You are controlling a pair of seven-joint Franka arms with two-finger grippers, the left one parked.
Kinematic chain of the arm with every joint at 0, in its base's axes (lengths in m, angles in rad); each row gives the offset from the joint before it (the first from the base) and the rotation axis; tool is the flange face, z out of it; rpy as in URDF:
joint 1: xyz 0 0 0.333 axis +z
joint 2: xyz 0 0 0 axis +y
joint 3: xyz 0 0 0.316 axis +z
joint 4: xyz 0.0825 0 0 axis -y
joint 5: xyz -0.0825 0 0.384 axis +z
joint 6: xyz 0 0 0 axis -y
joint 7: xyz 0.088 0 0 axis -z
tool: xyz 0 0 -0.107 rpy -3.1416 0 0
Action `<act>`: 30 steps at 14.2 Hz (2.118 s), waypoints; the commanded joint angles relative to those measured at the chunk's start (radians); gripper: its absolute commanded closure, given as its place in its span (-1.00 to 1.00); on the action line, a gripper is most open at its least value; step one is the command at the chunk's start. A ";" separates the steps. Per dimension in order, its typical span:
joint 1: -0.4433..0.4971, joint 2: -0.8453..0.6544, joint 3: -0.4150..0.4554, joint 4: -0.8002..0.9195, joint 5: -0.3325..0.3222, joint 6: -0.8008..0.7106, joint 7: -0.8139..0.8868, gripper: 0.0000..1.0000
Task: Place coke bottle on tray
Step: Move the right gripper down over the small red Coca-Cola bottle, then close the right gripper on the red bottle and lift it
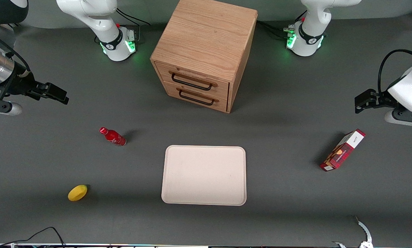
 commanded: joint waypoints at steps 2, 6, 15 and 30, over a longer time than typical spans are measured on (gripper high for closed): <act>0.005 0.018 -0.006 0.021 0.017 -0.041 0.031 -1.00; 0.005 0.023 -0.063 -0.168 0.042 0.121 -0.028 -1.00; 0.030 0.055 0.001 -0.621 0.017 0.727 0.071 -1.00; 0.030 0.075 0.001 -0.697 -0.098 0.870 0.074 1.00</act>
